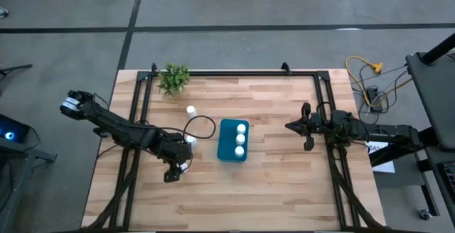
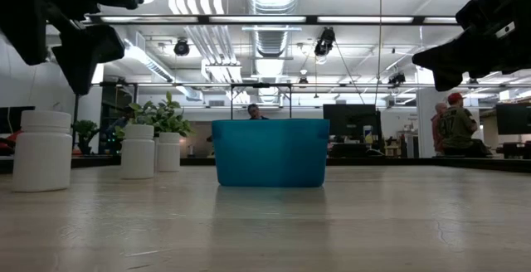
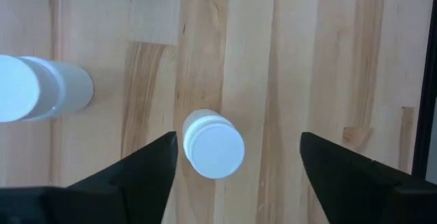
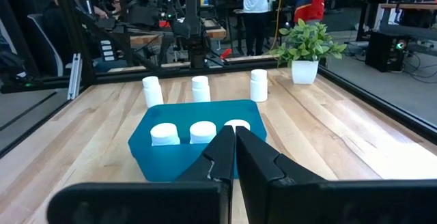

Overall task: Pick and place pill bottles into a basket
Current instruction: Put the white pill bottle into the blue container

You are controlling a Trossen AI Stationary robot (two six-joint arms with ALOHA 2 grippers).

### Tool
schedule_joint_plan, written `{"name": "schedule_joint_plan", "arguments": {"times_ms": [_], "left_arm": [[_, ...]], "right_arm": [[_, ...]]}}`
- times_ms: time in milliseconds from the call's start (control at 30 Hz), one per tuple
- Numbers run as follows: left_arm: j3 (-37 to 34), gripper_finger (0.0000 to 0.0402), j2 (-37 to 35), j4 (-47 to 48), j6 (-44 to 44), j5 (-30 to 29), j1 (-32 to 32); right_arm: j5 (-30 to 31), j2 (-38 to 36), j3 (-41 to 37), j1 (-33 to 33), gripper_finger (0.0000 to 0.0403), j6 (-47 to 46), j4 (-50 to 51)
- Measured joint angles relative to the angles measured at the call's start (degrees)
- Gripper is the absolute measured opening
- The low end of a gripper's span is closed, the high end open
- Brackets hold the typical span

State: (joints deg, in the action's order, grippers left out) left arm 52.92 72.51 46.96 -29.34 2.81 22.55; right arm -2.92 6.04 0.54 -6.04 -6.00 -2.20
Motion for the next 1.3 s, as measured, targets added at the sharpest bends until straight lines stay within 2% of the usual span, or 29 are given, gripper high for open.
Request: {"name": "schedule_joint_plan", "arguments": {"times_ms": [167,667,1300], "left_arm": [[-0.89,0.0312,0.00,0.00,-0.35,-0.02,-0.01],[-5.59,0.0313,1.33,-4.35,-0.39,-0.02,0.02],[-7.23,0.0313,6.55,-8.94,-0.35,0.09,0.02]], "right_arm": [[-0.02,0.00,0.00,0.01,0.0009,0.00,0.00],[0.00,0.07,0.00,0.00,0.0008,-0.44,0.02],[-0.01,0.07,0.00,0.00,0.0008,-1.54,0.20]]}}
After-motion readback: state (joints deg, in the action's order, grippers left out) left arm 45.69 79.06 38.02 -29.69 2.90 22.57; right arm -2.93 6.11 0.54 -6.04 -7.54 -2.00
